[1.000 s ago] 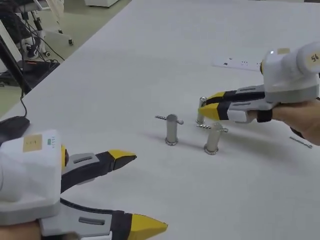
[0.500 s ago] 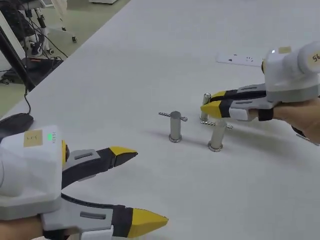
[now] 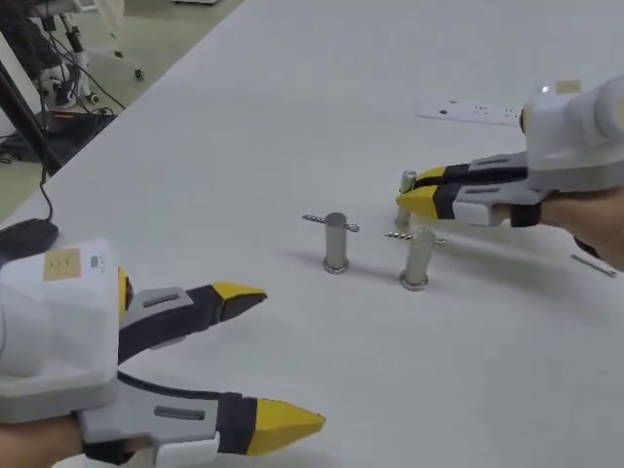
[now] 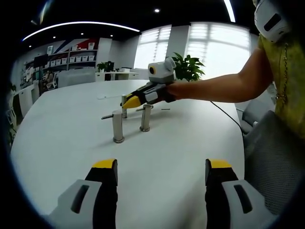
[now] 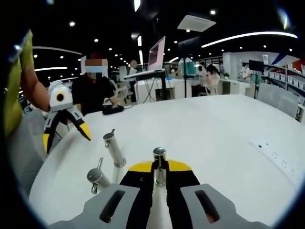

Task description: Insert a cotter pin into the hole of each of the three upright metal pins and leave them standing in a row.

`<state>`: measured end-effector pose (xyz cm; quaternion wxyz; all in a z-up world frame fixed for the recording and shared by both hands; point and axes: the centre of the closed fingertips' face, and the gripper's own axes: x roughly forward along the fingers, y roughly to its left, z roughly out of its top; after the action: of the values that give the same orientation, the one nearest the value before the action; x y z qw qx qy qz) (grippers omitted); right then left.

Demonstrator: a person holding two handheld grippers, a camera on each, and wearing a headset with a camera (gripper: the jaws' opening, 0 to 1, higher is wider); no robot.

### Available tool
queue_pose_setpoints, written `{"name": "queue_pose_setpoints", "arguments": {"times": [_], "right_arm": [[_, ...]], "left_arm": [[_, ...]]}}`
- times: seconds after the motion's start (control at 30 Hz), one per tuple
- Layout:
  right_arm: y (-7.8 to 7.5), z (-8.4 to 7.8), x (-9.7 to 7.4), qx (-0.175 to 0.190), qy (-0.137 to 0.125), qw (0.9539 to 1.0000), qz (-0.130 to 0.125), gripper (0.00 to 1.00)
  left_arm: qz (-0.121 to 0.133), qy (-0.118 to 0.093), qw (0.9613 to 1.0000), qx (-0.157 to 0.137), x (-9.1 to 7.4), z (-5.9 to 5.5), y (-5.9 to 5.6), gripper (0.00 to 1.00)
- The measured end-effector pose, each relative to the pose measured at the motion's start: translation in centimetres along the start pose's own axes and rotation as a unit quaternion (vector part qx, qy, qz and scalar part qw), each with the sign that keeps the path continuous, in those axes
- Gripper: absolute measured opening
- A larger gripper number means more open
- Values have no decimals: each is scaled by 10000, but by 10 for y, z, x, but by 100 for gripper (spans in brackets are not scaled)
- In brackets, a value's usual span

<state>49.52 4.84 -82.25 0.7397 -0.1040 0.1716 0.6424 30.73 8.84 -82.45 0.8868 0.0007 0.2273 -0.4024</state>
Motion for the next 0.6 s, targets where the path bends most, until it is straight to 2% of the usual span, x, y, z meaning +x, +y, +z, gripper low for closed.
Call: {"name": "queue_pose_setpoints", "arguments": {"times": [0.3,0.6], "right_arm": [[-9,2,-20,-16,-46,9996,-283,8],[-9,0,-55,1,-2,9981,-618,8]], "left_arm": [[-42,-40,10000,38,0,5,-3,74],[-105,-102,9998,110,-1,13,-8,74]]}}
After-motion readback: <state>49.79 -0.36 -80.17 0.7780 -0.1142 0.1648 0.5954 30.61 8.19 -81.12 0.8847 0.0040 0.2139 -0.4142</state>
